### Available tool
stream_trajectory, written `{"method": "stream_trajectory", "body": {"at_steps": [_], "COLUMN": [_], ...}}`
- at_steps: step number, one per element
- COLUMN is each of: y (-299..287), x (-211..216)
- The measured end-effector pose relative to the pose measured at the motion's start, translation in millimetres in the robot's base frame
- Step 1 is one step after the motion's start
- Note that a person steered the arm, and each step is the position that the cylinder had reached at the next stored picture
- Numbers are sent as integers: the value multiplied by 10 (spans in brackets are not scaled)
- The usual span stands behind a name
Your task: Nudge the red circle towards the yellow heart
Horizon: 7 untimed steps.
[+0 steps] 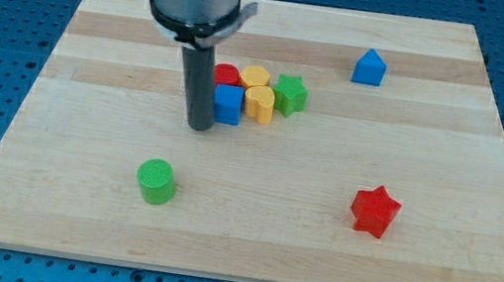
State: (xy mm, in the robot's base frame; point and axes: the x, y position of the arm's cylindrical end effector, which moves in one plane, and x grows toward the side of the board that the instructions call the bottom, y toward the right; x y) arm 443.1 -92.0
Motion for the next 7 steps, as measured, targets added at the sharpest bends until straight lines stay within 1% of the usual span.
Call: {"method": "stream_trajectory", "body": {"at_steps": [1,2,4,5,6,7], "y": [-293,-428,-290,-150,148,244], "x": [-126,-308,-881,-986,-986,-987]}}
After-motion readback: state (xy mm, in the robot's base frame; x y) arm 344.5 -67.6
